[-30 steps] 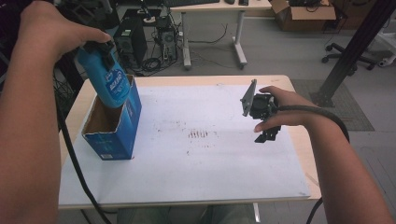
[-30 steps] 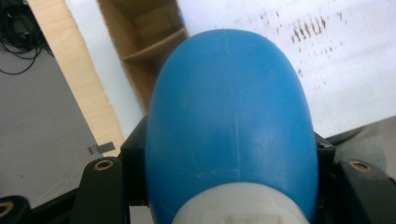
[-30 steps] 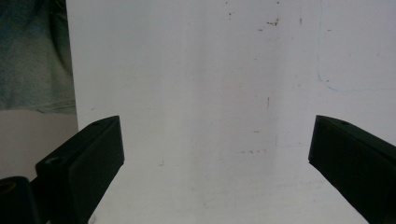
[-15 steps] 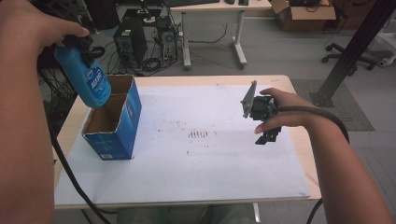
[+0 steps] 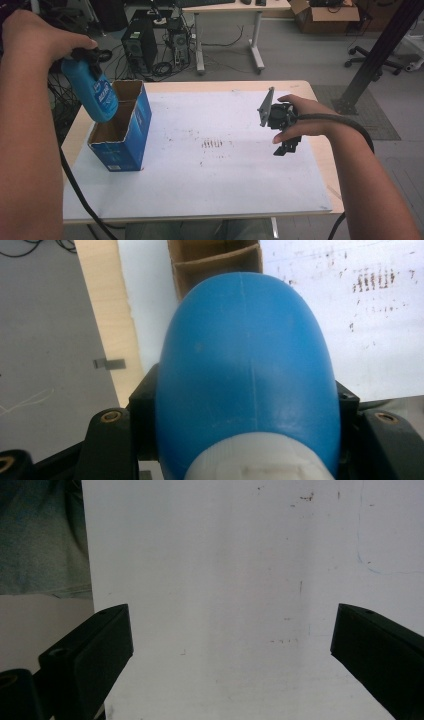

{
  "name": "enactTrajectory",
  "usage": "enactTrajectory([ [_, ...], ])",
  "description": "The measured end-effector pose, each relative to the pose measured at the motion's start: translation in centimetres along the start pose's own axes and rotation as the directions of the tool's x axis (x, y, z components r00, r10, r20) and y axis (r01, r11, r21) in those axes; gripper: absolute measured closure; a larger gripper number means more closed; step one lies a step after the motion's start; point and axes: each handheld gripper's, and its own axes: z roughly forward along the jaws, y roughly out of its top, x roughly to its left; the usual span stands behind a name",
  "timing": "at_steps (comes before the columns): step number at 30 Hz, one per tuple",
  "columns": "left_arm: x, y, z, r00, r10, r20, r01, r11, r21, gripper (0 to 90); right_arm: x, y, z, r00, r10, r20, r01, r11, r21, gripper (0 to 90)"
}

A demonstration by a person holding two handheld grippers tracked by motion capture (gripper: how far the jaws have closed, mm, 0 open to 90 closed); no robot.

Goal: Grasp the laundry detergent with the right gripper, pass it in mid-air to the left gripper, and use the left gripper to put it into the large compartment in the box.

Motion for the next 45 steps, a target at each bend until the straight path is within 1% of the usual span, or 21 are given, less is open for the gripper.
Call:
enactTrajectory([
  [4, 0.1, 0.0, 1.0, 1.0000, -0.001, -0.004, 0.001, 1.0000, 0.007, 38.6, 0.1, 0.0, 0.0, 0.9999, -0.001, -0.014, 0.001, 1.000, 0.000, 3.8],
  [14, 0.5, 0.3, 4.1, 0.9999, -0.005, 0.014, 0.005, 0.9997, 0.024, 38.6, 0.2, 0.0, -0.1, 0.9997, -0.001, -0.026, 0.001, 1.000, 0.008, 3.6],
  [17, 0.6, 0.3, 4.9, 0.9997, -0.014, 0.019, 0.014, 0.9994, 0.032, 38.7, 0.2, 0.0, -0.1, 0.9996, -0.001, -0.029, 0.001, 1.000, 0.009, 3.5],
  [18, 0.6, 0.4, 5.1, 0.9998, -0.010, 0.016, 0.010, 0.9993, 0.035, 38.7, 0.2, 0.0, -0.1, 0.9995, -0.001, -0.031, 0.001, 1.000, 0.009, 3.6],
  [21, 0.7, 0.4, 5.7, 0.9998, -0.016, 0.009, 0.015, 0.9993, 0.034, 38.7, 0.2, 0.0, -0.1, 0.9994, 0.005, -0.034, -0.005, 1.000, 0.011, 3.5],
  [23, 0.7, 0.5, 6.1, 0.9999, -0.013, 0.006, 0.012, 0.9992, 0.037, 38.7, 0.1, 0.0, 0.0, 0.9994, -0.001, -0.035, 0.001, 1.000, 0.006, 3.5],
  [25, 0.6, 0.5, 6.7, 0.9998, -0.018, 0.009, 0.018, 0.9992, 0.037, 38.7, 0.1, 0.0, 0.1, 0.9994, 0.001, -0.036, -0.001, 1.000, 0.004, 3.6],
  [29, 0.6, 0.6, 7.8, 0.9999, -0.008, 0.012, 0.008, 0.9991, 0.042, 38.6, 0.1, 0.0, 0.2, 0.9993, -0.002, -0.037, 0.002, 1.000, 0.000, 3.6],
  [30, 0.5, 0.6, 8.1, 0.9999, -0.010, 0.013, 0.009, 0.9990, 0.044, 38.6, 0.1, 0.0, 0.2, 0.9992, 0.005, -0.039, -0.005, 1.000, 0.004, 3.6],
  [34, 0.4, 0.7, 9.1, 1.0000, -0.004, 0.006, 0.004, 0.9988, 0.048, 38.6, 0.1, 0.1, 0.2, 0.9993, -0.002, -0.037, 0.002, 1.000, -0.002, 3.5],
  [41, 0.4, 0.7, 10.9, 0.9999, -0.010, 0.004, 0.010, 0.9988, 0.047, 38.6, 0.1, 0.0, 0.2, 0.9993, -0.006, -0.036, 0.005, 1.000, -0.004, 3.5],
  [43, 0.4, 0.7, 11.4, 1.0000, -0.003, 0.000, 0.003, 0.9987, 0.051, 38.6, 0.1, 0.0, 0.1, 0.9993, -0.002, -0.037, 0.002, 1.000, -0.005, 3.6],
  [45, 0.4, 0.6, 11.8, 1.0000, -0.006, 0.001, 0.006, 0.9983, 0.058, 38.6, 0.1, 0.0, 0.1, 0.9993, 0.004, -0.037, -0.004, 1.000, -0.002, 3.5],
])
